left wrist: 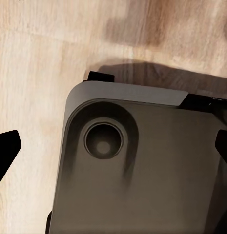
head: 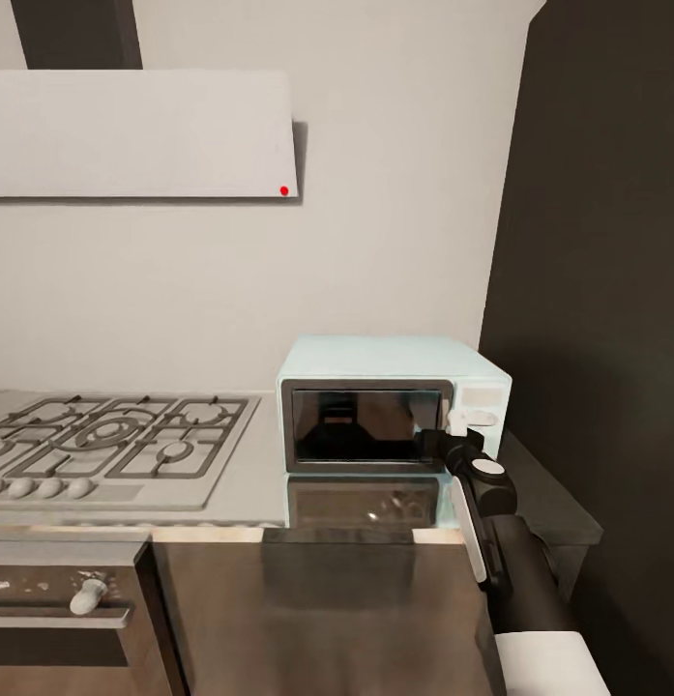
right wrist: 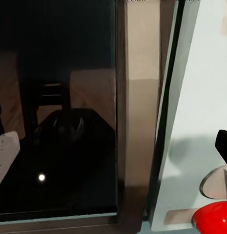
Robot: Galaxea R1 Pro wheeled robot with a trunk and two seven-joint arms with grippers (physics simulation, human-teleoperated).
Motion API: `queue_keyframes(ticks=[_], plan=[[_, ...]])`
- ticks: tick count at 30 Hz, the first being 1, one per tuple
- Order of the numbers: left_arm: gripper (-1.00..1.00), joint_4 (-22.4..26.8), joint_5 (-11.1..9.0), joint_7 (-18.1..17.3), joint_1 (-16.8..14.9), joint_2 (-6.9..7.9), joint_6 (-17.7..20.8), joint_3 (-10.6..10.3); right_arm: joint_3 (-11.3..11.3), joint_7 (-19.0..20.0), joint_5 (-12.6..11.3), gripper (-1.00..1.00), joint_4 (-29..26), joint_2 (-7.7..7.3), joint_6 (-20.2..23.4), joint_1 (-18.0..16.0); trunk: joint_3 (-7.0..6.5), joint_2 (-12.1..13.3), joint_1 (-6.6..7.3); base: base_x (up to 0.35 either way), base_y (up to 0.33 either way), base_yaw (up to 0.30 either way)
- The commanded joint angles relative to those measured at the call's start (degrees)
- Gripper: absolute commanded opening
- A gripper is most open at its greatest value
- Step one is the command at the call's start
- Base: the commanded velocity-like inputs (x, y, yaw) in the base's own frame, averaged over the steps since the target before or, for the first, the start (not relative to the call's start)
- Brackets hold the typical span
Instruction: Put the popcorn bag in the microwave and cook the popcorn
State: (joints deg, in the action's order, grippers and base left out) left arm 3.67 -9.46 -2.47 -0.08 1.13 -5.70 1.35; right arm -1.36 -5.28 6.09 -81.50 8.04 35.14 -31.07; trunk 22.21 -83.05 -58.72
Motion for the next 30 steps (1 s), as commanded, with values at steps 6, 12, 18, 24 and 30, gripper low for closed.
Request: queue_keyframes(ticks=[6, 12, 18, 24, 30], plan=[[1.00, -0.03, -0.47, -0.26, -0.01, 0.01, -0.10, 0.14, -0.05, 0.18, 0.58, 1.00, -0.06, 0.05, 0.37, -0.04, 0.06, -0.03, 0.00, 0.006, 0.000, 0.000], [1.00, -0.02, -0.47, -0.22, -0.01, 0.01, -0.10, 0.21, -0.13, 0.14, 0.55, -1.00, 0.37, -0.03, 0.77, -0.04, 0.06, -0.03, 0.00, 0.000, 0.000, 0.000], [1.00, -0.03, -0.48, -0.18, -0.01, 0.01, -0.10, 0.23, -0.13, 0.02, 0.66, -1.00, 0.46, -0.04, 0.64, -0.04, 0.06, -0.03, 0.00, 0.000, 0.000, 0.000], [1.00, -0.02, -0.47, -0.20, -0.01, 0.01, -0.10, 0.23, -0.14, 0.01, 0.67, -1.00, 0.46, -0.04, 0.66, -0.04, 0.06, -0.03, 0.00, 0.000, 0.000, 0.000], [1.00, 0.03, -0.50, -0.08, -0.01, -0.09, -0.22, 0.41, -2.08, -0.46, 3.19, -1.00, 0.60, 0.08, 0.84, -0.04, 0.05, -0.03, 0.00, 0.000, 0.000, 0.000]])
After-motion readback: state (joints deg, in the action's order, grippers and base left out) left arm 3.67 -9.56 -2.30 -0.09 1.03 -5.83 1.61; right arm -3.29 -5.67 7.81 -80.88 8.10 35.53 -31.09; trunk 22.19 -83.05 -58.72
